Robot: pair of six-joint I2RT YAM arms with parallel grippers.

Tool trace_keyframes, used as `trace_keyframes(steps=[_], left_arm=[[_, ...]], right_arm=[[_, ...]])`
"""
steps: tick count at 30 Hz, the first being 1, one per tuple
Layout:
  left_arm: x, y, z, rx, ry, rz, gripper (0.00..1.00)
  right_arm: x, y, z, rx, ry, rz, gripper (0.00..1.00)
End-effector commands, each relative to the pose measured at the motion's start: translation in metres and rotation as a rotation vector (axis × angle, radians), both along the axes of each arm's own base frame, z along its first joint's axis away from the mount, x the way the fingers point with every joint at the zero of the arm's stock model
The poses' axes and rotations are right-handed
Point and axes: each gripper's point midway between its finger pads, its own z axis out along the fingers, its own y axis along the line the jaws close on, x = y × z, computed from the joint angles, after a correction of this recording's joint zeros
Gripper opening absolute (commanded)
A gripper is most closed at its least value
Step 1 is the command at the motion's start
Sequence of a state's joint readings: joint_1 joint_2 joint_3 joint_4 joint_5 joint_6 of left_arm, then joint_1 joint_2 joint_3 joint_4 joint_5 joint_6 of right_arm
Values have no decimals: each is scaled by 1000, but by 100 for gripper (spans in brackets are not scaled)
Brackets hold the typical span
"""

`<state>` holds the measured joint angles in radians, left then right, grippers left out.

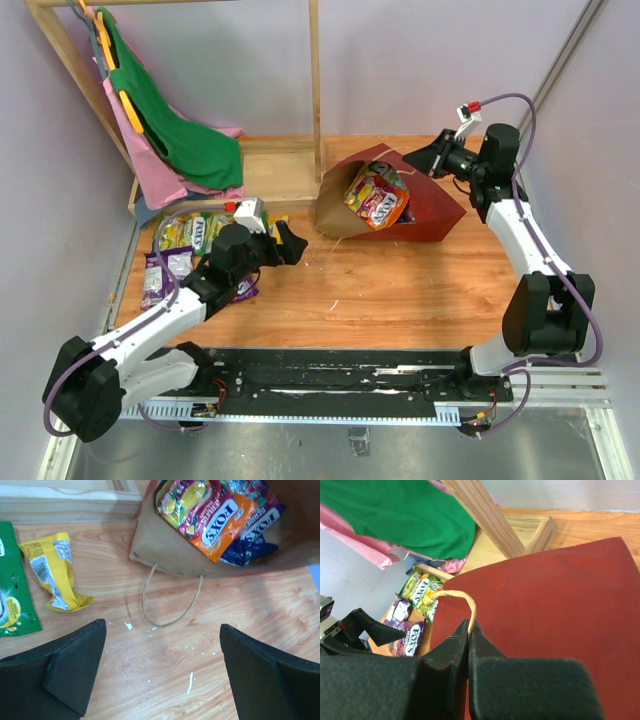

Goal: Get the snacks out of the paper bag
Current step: Adjust the paper bag at the center of the board.

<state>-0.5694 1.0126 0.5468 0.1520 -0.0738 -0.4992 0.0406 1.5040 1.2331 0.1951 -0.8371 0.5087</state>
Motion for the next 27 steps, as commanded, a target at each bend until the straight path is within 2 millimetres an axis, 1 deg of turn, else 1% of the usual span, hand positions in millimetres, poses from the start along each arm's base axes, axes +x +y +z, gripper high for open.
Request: trace_keyframes(steps=[1, 6, 9, 13, 16, 19, 21, 23, 24, 27], left_arm=[[-8, -21, 11, -47, -33, -67, 100], [-15, -55, 12, 14, -33, -123, 100], [-24, -83, 14, 17, -33, -190, 99], [-31, -110, 21, -39, -48, -285, 93], [-33, -121, 24, -66, -58, -325, 86], [-36, -129, 21, -57, -59, -345, 79], [-39, -136, 20, -49, -62, -359, 76], [-38, -146, 20, -40, -68, -367, 76], [-37, -152, 16, -28, -64, -371, 77], [-28, -170, 13, -15, -58, -378, 85]], right_arm=[[-2, -15, 8, -24, -37, -39, 1], [-1, -30, 8, -71, -37, -108, 1], [-3, -32, 10, -74, -40, -118, 1], [-7, -32, 15, -69, -48, -116, 1], [-9, -30, 18, -52, -49, -112, 1], [-10, -28, 22, -26, -54, -106, 1], [-11, -27, 25, -13, -55, -102, 1], [-11, -26, 26, -5, -57, -100, 1], [-10, -26, 27, -1, -58, -101, 1], [-10, -25, 27, 11, -51, -95, 1]])
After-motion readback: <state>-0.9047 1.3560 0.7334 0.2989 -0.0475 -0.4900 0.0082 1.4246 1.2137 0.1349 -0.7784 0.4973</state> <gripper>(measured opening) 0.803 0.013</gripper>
